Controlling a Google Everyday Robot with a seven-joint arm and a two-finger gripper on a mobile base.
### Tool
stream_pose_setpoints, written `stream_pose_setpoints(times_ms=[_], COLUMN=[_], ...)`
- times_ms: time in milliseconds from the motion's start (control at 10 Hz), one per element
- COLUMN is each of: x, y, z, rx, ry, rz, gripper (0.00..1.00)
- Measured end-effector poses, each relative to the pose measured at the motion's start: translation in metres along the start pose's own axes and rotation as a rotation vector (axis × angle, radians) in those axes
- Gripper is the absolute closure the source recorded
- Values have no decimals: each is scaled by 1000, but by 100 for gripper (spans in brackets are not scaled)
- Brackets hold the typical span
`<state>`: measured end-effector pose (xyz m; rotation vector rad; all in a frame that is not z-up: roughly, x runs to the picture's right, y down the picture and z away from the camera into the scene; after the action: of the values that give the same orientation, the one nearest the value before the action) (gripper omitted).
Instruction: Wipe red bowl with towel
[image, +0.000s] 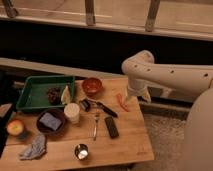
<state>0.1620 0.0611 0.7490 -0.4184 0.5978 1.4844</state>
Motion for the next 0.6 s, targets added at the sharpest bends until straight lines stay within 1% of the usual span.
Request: stream_pose_setpoints(times_ms=[100, 200, 300, 400, 500, 600], x=[-4, -7, -11, -13, -13, -11], y=[28, 49, 79, 102, 133, 152], z=[-9, -16, -26, -33, -45, -53], rx=[-12, -23, -40, -54, -75, -91], ry=[-19, -31, -47, -59, -74, -82], rz=[-52, -90, -143, -183, -240, -279], gripper=[20, 20, 20, 20, 20, 20])
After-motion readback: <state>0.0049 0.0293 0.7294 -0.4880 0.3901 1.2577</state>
